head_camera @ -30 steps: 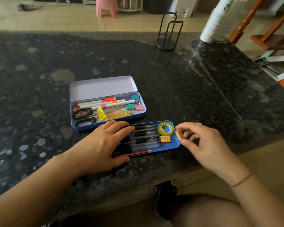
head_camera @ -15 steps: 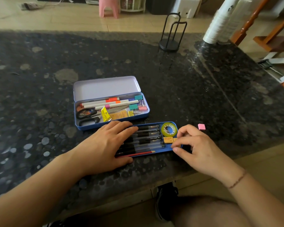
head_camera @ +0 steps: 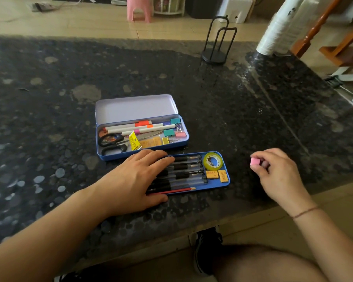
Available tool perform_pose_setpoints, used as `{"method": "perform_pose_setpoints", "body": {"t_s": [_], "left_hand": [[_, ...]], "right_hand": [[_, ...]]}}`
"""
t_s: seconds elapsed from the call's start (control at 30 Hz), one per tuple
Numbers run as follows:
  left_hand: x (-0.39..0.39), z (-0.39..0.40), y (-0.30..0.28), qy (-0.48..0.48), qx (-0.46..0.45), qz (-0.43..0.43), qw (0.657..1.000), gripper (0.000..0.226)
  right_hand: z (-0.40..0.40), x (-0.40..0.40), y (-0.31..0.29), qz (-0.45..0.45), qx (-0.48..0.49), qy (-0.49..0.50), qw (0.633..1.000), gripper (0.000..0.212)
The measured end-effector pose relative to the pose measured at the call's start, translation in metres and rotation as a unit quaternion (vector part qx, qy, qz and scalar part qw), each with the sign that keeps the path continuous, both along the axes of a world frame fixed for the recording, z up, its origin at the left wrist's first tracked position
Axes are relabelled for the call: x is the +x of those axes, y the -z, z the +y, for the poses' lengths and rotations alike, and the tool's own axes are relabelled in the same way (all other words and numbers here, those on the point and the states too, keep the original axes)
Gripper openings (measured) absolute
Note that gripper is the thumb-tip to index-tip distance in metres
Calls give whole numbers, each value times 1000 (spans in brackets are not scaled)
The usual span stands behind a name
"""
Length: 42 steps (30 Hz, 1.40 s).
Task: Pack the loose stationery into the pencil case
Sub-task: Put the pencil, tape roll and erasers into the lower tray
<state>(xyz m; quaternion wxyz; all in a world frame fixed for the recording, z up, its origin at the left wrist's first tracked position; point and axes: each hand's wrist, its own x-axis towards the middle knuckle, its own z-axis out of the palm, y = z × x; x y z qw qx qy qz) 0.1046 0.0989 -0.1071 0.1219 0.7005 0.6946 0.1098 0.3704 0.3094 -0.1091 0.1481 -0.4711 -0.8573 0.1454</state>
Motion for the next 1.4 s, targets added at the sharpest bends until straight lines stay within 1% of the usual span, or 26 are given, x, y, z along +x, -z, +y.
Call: {"method": "perform_pose_setpoints", "body": {"t_s": [0.07, 0.1, 0.2, 0.3, 0.4, 0.47, 0.67, 0.83, 0.93, 1.0, 1.13, 1.23, 1.3, 1.33, 1.4], "left_hand": [[0, 0, 0, -1, 2, 1, 1000, 86], [0, 0, 0, -1, 3, 3, 1000, 86], [0, 0, 0, -3, 3, 5, 1000, 86], [0, 1, 0, -2, 0, 4, 1000, 86], [0, 1, 0, -1, -3, 3, 1000, 86], [0, 0, -1, 0, -2, 4, 1000, 85], [1, 0, -2, -1, -1, 1, 1000, 85], [1, 0, -3, 1, 0, 3, 1000, 85], [1, 0, -3, 0, 2, 1, 1000, 85], [1, 1, -3, -1, 1, 2, 1000, 85], [2, 0, -4, -2, -1, 1, 1000, 85], [2, 0, -5, -6, -1, 0, 1000, 86], [2, -2, -6, -13, -3, -4, 1000, 88], [4, -5, -7, -20, -7, -4, 1000, 90], [7, -12, -8, -45, -6, 0, 999, 92]], "right_hand": [[-10, -6, -6, 52, 22, -18, 998, 19], [-18, -11, -11, 81, 11, -27, 996, 20], [-46, -27, -24, 138, -90, -60, 985, 23], [-63, -40, -26, 142, -126, -91, 978, 22], [-69, -45, -24, 105, -154, -88, 979, 16], [-71, -45, -23, 75, -153, -83, 982, 13], [-68, -46, -22, -13, -89, -55, 994, 11], [-68, -46, -26, -58, -75, -45, 995, 4], [-69, -48, -28, -75, -66, -46, 994, 4], [-68, -49, -28, -83, -78, -38, 993, 6], [-67, -50, -31, -73, -101, -20, 992, 9], [-67, -48, -29, -61, -92, -19, 994, 17], [-63, -43, -29, -31, -94, -15, 995, 24], [-61, -40, -29, -28, -99, -15, 995, 34], [-58, -36, -30, -71, -124, -27, 989, 75]]}}
